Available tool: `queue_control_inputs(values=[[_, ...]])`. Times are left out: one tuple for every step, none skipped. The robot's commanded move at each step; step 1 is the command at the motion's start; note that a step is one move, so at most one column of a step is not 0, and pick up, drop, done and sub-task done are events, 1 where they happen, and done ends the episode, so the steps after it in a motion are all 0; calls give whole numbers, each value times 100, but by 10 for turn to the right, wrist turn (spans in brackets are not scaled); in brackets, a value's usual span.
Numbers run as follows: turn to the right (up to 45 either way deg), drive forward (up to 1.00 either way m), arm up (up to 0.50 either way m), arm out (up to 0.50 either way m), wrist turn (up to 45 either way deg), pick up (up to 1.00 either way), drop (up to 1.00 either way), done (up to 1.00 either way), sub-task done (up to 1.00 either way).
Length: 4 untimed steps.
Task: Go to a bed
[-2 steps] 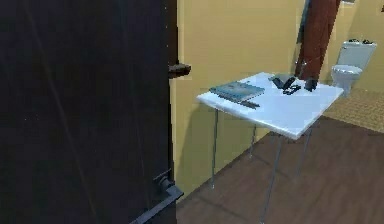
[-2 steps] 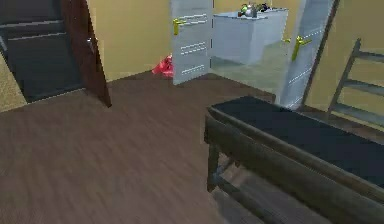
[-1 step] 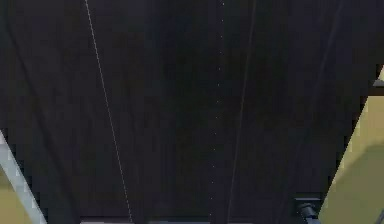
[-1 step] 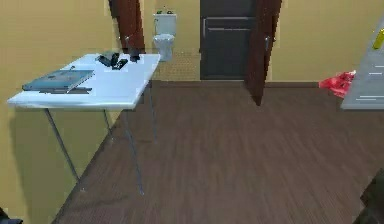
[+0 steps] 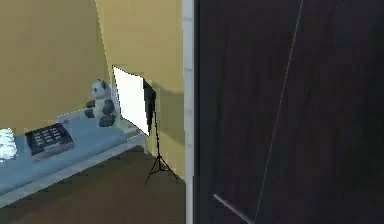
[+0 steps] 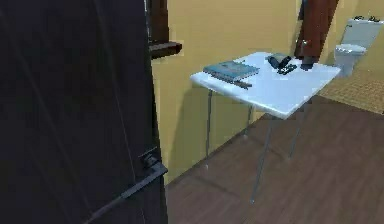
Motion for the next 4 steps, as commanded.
queue_control_inputs(values=[[-330,0,0,0,0,0,0,0,0],[0,25,0,0,0,0,0,0,0],[-240,0,0,0,0,0,0,0,0],[0,60,0,0,0,0,0,0,0]])
